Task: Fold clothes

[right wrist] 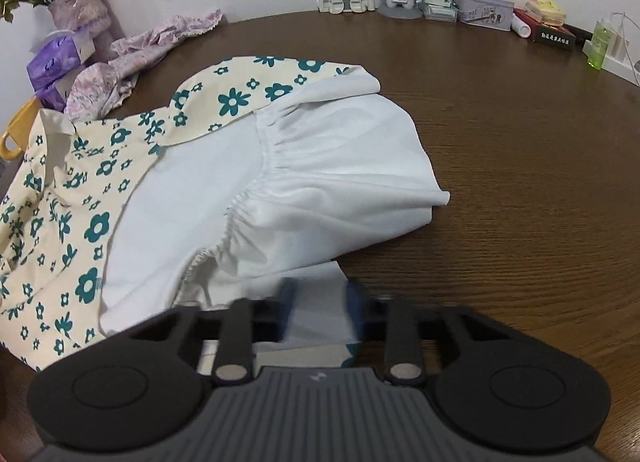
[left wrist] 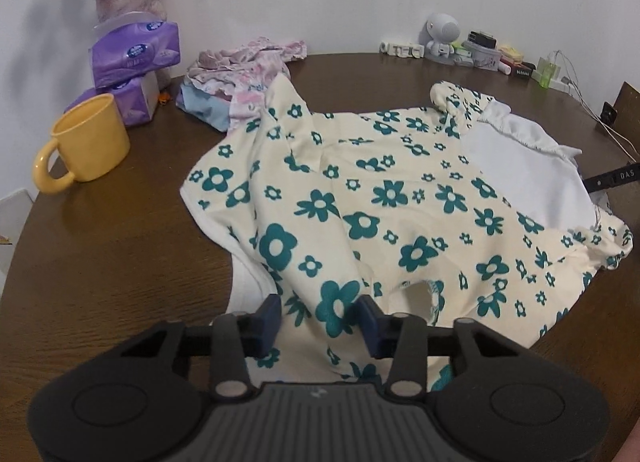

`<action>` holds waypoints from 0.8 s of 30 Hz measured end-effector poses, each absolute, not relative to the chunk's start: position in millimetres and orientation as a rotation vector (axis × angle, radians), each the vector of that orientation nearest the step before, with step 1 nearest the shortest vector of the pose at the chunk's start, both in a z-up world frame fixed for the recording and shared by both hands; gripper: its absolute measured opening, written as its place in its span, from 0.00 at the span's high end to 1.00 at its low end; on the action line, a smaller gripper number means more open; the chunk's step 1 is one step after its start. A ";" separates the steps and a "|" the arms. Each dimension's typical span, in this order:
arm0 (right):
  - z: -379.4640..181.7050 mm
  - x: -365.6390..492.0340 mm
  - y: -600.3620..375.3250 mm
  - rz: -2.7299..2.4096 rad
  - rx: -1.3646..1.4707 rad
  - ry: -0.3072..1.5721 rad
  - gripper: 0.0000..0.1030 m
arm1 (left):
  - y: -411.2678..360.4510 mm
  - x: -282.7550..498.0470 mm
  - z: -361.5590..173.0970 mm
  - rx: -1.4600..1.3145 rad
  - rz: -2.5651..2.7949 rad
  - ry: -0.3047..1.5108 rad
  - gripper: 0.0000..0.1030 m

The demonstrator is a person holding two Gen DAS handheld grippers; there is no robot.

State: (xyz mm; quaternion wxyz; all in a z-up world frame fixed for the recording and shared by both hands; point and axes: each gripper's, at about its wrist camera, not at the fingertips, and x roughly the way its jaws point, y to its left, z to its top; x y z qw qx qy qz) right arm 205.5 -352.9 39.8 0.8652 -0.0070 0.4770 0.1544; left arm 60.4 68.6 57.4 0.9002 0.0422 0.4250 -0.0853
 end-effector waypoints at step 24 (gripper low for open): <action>59.1 183.2 -384.8 0.192 0.021 0.953 0.55 | 75.4 58.2 42.9 0.071 -0.194 0.873 0.60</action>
